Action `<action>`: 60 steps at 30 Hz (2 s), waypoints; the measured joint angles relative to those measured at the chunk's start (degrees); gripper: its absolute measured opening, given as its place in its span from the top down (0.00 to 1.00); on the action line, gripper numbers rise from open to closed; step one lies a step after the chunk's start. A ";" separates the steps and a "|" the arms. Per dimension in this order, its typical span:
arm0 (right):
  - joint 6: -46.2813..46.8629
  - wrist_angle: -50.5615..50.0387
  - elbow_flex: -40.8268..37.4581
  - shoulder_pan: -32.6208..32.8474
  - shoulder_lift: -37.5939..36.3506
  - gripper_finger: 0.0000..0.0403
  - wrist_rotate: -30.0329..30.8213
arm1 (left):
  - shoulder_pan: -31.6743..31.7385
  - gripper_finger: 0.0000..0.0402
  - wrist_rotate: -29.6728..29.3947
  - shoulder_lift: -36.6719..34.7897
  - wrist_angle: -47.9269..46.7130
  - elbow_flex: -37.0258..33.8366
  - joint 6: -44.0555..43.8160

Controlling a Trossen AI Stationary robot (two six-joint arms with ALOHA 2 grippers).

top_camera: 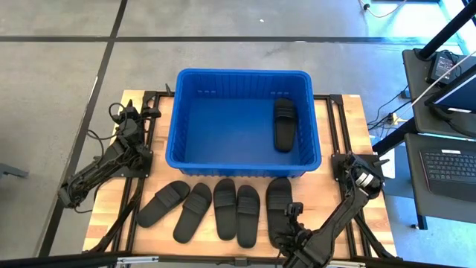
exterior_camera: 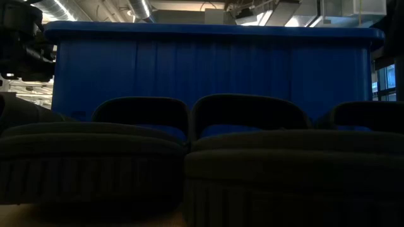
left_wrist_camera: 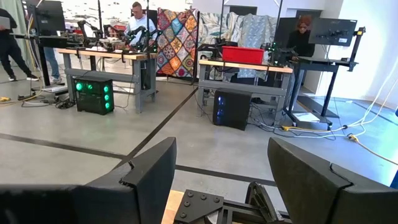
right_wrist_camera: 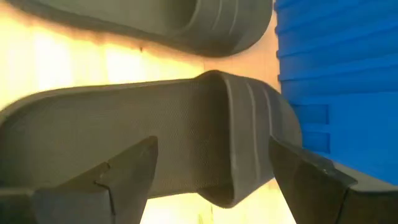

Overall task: Pick and place slides into bin
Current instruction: Put the black slide into the blue bin

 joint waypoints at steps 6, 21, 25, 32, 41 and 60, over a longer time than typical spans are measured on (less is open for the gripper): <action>0.02 3.17 -5.84 -0.12 -0.02 0.24 0.10 | -0.02 0.38 0.00 0.00 0.00 0.00 -0.02; -0.16 4.84 -12.56 -1.15 -0.04 0.24 2.52 | -0.02 0.38 0.00 0.00 -0.01 0.00 -0.02; -0.17 4.80 -12.54 -2.17 -0.04 0.24 4.40 | 0.00 0.38 0.00 0.00 0.00 0.00 -0.02; -0.43 4.75 -14.65 -4.73 -0.04 0.24 4.55 | 0.00 0.38 0.00 -0.02 0.00 -0.02 -0.02; -10.61 4.62 -15.38 -6.45 -0.04 0.24 5.16 | -0.02 0.38 0.00 -0.01 -0.01 -0.01 -0.02; -10.67 9.68 -15.38 -7.21 -0.04 0.44 5.16 | -0.02 0.38 0.00 -0.02 -0.02 0.00 0.00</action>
